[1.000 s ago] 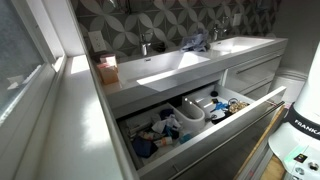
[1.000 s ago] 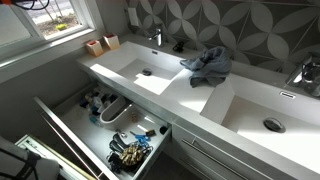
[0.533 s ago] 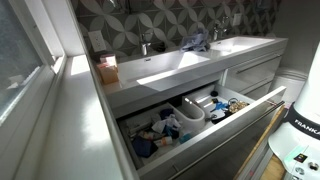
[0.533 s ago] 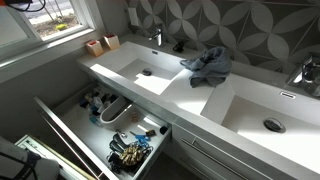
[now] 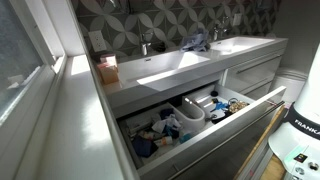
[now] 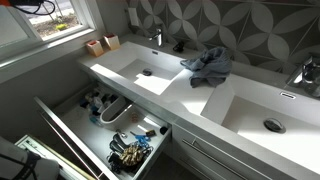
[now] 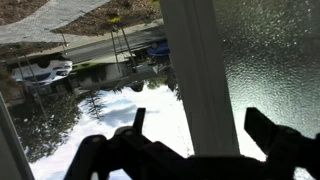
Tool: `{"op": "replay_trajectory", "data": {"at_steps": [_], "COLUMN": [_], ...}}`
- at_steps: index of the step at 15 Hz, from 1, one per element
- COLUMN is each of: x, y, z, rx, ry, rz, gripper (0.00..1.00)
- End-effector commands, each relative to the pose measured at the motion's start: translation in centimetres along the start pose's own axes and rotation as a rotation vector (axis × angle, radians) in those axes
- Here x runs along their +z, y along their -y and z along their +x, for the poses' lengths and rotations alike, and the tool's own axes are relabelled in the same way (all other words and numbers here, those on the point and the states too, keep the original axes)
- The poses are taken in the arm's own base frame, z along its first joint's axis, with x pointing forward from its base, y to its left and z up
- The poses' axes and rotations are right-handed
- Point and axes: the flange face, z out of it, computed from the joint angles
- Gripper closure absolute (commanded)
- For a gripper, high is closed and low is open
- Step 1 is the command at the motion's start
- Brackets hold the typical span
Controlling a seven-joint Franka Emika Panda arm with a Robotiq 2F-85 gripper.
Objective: Slide open the window
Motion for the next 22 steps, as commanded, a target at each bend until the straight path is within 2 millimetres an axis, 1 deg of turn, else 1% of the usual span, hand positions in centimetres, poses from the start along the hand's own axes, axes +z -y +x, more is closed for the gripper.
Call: {"op": "replay_trajectory", "data": {"at_steps": [1, 4, 6, 8, 10, 11, 13, 15, 17, 18, 20, 22], "x": [-2.8, -5.4, -7.4, -9.6, -12.2, -13.9, -16.6, -19.0, -21.1, -21.8, -22.7, -22.9], "y": [-2.0, -3.8, -4.7, -5.7, -6.4, -6.8, -7.2, -7.4, -7.6, -7.8, -8.9, -10.7], "z": [0.5, 1.0, 0.8, 1.3, 2.7, 4.2, 6.1, 7.8, 9.2, 9.6, 9.7, 8.7], "rx": [0.060, 0.093, 0.106, 0.121, 0.143, 0.159, 0.195, 0.229, 0.283, 0.319, 0.413, 0.488], "ry": [0.032, 0.101, 0.230, 0.344, 0.464, 0.504, 0.587, 0.640, 0.678, 0.692, 0.708, 0.736], "rz": [-0.107, -0.165, -0.232, -0.290, -0.322, -0.316, -0.309, -0.297, -0.322, -0.355, -0.446, -0.523], "gripper": [0.00, 0.00, 0.00, 0.00, 0.00, 0.00, 0.00, 0.00, 0.00, 0.00, 0.00, 0.00]}}
